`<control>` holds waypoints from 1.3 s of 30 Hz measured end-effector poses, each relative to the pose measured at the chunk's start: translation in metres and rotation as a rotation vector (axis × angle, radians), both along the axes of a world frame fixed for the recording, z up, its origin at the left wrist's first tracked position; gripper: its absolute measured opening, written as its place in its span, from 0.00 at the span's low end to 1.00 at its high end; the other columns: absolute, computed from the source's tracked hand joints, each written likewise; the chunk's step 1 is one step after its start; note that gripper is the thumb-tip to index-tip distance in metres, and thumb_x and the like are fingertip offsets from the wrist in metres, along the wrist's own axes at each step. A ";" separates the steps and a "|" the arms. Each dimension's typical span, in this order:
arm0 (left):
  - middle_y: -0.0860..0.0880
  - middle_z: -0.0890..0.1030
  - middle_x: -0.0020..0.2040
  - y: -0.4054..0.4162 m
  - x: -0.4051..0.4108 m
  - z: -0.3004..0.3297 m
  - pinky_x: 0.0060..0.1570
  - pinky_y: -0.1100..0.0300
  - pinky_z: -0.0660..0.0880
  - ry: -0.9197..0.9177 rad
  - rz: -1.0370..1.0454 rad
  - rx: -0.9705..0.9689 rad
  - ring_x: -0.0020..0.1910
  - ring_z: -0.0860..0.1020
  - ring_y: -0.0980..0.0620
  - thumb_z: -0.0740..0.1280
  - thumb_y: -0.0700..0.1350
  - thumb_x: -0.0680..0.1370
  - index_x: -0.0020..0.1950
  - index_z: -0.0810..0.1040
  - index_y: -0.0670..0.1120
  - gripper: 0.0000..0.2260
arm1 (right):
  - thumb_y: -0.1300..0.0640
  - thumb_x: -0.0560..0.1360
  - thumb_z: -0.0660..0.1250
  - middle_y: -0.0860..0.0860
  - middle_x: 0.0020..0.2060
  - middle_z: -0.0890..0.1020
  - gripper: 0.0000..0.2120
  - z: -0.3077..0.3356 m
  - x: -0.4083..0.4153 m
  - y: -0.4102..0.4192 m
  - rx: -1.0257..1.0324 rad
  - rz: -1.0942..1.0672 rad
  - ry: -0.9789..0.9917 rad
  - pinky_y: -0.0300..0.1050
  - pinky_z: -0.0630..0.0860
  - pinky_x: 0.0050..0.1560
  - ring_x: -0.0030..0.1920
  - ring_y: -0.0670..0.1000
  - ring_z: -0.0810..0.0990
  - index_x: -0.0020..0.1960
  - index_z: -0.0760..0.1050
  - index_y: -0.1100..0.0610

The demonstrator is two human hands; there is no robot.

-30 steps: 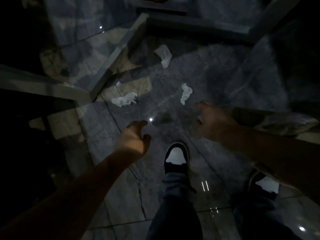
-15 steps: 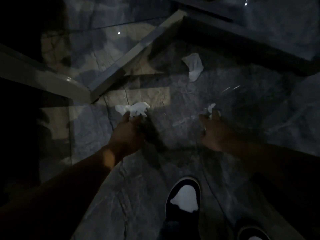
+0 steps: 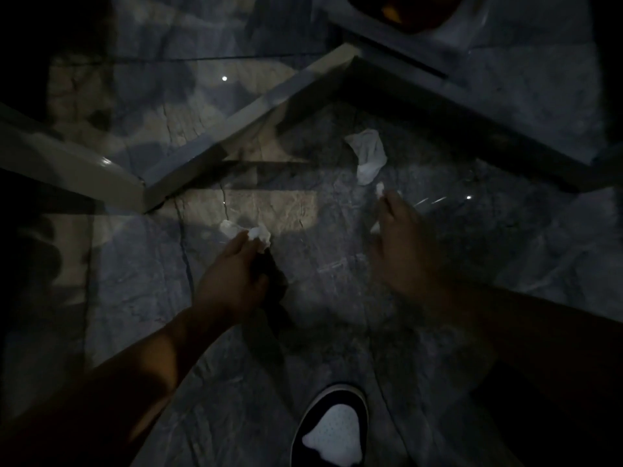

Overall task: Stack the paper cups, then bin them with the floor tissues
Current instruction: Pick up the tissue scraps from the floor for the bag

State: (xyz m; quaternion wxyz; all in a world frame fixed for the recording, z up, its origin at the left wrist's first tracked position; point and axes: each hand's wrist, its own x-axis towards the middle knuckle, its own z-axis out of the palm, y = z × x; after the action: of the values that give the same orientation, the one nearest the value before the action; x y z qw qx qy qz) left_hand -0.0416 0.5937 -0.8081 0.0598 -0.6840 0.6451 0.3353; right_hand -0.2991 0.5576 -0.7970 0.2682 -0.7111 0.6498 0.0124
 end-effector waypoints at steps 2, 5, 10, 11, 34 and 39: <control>0.44 0.62 0.79 0.008 -0.003 0.006 0.66 0.54 0.70 0.033 0.057 -0.006 0.71 0.71 0.43 0.69 0.43 0.78 0.77 0.65 0.45 0.29 | 0.61 0.76 0.62 0.63 0.76 0.62 0.28 -0.002 0.000 -0.020 -0.117 0.040 -0.060 0.57 0.62 0.75 0.76 0.63 0.59 0.74 0.61 0.68; 0.43 0.69 0.76 0.028 -0.008 0.017 0.64 0.63 0.63 0.099 0.135 -0.069 0.72 0.70 0.44 0.70 0.40 0.77 0.73 0.71 0.44 0.25 | 0.55 0.76 0.62 0.54 0.79 0.55 0.33 -0.013 0.005 -0.053 0.035 0.028 -0.100 0.59 0.55 0.76 0.78 0.61 0.51 0.78 0.54 0.59; 0.44 0.73 0.73 0.069 -0.014 0.035 0.68 0.57 0.67 0.213 0.320 -0.060 0.70 0.68 0.55 0.72 0.38 0.75 0.69 0.76 0.42 0.22 | 0.52 0.77 0.59 0.51 0.78 0.55 0.31 -0.027 0.016 -0.065 0.167 0.066 -0.032 0.61 0.56 0.75 0.77 0.59 0.53 0.77 0.56 0.58; 0.45 0.72 0.73 0.075 -0.013 0.038 0.69 0.52 0.70 0.212 0.320 -0.032 0.72 0.68 0.52 0.71 0.38 0.76 0.70 0.76 0.42 0.22 | 0.54 0.77 0.59 0.54 0.78 0.57 0.30 -0.025 0.018 -0.063 0.164 0.083 -0.059 0.58 0.57 0.75 0.77 0.59 0.56 0.76 0.58 0.62; 0.42 0.87 0.51 0.110 -0.111 0.249 0.50 0.55 0.83 0.831 1.205 0.343 0.51 0.86 0.46 0.65 0.47 0.80 0.56 0.83 0.39 0.14 | 0.63 0.79 0.58 0.56 0.78 0.57 0.27 0.199 -0.047 0.103 0.145 0.035 -0.264 0.42 0.55 0.75 0.77 0.55 0.58 0.76 0.57 0.65; 0.40 0.87 0.50 0.114 -0.120 0.280 0.53 0.54 0.83 0.979 1.252 0.395 0.55 0.85 0.43 0.67 0.36 0.78 0.50 0.84 0.35 0.07 | 0.64 0.79 0.57 0.57 0.77 0.60 0.24 0.249 -0.056 0.124 0.111 -0.102 -0.362 0.38 0.55 0.73 0.76 0.53 0.61 0.75 0.61 0.65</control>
State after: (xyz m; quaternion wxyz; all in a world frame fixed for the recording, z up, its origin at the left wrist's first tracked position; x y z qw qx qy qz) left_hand -0.1618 0.7073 -0.5277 -0.3074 -0.6704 0.0259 0.6749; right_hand -0.3554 0.6813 -0.5482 0.4199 -0.6519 0.6245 -0.0933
